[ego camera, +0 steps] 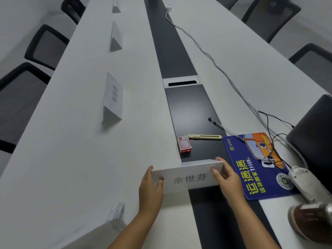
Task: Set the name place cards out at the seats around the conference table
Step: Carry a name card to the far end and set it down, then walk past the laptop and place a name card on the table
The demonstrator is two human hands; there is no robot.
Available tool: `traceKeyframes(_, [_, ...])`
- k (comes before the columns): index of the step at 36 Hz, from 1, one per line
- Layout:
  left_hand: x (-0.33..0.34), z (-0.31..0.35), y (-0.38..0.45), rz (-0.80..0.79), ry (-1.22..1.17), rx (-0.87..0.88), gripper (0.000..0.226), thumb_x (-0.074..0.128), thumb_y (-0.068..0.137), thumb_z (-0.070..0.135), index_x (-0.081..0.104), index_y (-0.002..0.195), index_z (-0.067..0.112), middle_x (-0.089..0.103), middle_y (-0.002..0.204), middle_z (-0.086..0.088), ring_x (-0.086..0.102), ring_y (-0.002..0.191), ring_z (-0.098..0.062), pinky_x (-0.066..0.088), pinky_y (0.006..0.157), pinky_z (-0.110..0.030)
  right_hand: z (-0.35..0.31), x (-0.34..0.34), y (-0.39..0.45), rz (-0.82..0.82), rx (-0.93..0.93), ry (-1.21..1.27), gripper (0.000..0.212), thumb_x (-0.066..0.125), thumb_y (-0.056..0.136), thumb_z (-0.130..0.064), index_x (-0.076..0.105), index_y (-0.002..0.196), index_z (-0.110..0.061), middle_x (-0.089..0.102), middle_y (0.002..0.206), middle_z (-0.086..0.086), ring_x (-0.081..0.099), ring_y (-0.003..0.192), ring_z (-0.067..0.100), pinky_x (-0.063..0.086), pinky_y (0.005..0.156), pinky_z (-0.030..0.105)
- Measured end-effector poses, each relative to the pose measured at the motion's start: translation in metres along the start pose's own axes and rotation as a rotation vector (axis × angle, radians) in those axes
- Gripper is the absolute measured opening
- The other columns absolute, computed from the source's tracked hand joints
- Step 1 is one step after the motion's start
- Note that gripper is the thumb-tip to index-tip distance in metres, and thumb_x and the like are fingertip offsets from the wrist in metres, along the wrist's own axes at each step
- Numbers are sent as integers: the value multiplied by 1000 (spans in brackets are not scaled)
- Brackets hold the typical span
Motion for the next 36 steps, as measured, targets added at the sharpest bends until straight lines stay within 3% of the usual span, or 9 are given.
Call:
traceKeyframes(10, [2, -4, 2, -16, -9, -7, 55, 50, 89, 16, 26, 138, 12, 37, 144, -10, 38, 130, -25, 37, 103, -35, -2, 0, -1, 0, 7, -26, 48, 55, 86, -15, 42, 132, -18, 51, 112, 4, 51, 110, 22, 51, 82, 35])
traceKeyframes(15, [-3, -2, -2, -5, -20, 1, 69, 53, 88, 18, 11, 142, 14, 21, 152, -6, 24, 138, -23, 27, 109, -31, -8, -2, -9, 84, -36, -17, 59, 58, 85, -15, 33, 138, -17, 42, 140, 7, 40, 130, 24, 44, 99, 42])
traceKeyframes(18, [-18, 2, -16, 46, -34, 70, 70, 54, 87, 19, 11, 142, 16, 19, 152, -3, 23, 139, -21, 25, 111, -33, -14, -4, -24, 186, -94, -46, 58, 58, 84, -17, 35, 137, -18, 39, 144, 6, 36, 133, 23, 42, 98, 39])
traceKeyframes(22, [-56, 4, -52, 131, -150, 253, 55, 56, 85, 16, 28, 129, 35, 33, 133, 18, 35, 126, -1, 28, 104, -16, -26, 3, -56, 248, -172, -78, 46, 56, 85, -12, 44, 129, -15, 49, 132, 12, 45, 123, 25, 47, 95, 45])
traceKeyframes(26, [-104, -18, -82, 314, -229, 343, 38, 49, 74, 38, 47, 112, 45, 49, 117, 35, 45, 110, 20, 34, 92, 0, -36, 31, -92, 161, -254, -110, 40, 61, 81, -19, 52, 121, -15, 54, 121, 10, 51, 116, 26, 46, 95, 49])
traceKeyframes(28, [-126, -34, -95, 437, -219, 369, 36, 46, 76, 36, 53, 110, 44, 53, 112, 40, 50, 109, 14, 37, 92, -3, -40, 51, -108, 76, -317, -135, 34, 63, 79, -22, 57, 112, -20, 55, 115, 1, 53, 113, 21, 46, 96, 45])
traceKeyframes(31, [-157, -63, -113, 587, -157, 376, 30, 47, 79, 37, 50, 108, 47, 51, 113, 43, 51, 108, 13, 38, 93, -5, -45, 88, -129, -144, -375, -141, 28, 61, 73, -38, 53, 100, -41, 57, 106, -27, 53, 103, -6, 43, 91, 13])
traceKeyframes(33, [-178, -85, -124, 671, -89, 362, 35, 45, 84, 48, 52, 114, 34, 50, 119, 38, 46, 110, 16, 34, 97, -5, -45, 115, -142, -291, -346, -198, 40, 51, 63, -57, 48, 101, -45, 53, 103, -34, 52, 99, -8, 40, 86, 11])
traceKeyframes(36, [-204, -119, -136, 772, -1, 245, 58, 44, 83, 44, 49, 118, -2, 55, 123, -18, 44, 118, -7, 23, 101, -2, -38, 152, -158, -429, -281, -240, 65, 56, 55, -68, 38, 112, -45, 50, 110, -26, 50, 106, -3, 38, 89, 15])
Point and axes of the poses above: each hand's wrist, its own y-axis towards the middle knuckle, its own x-axis out of the palm, z = x × y, the point moved 4 cm from there along y, towards the middle knuckle
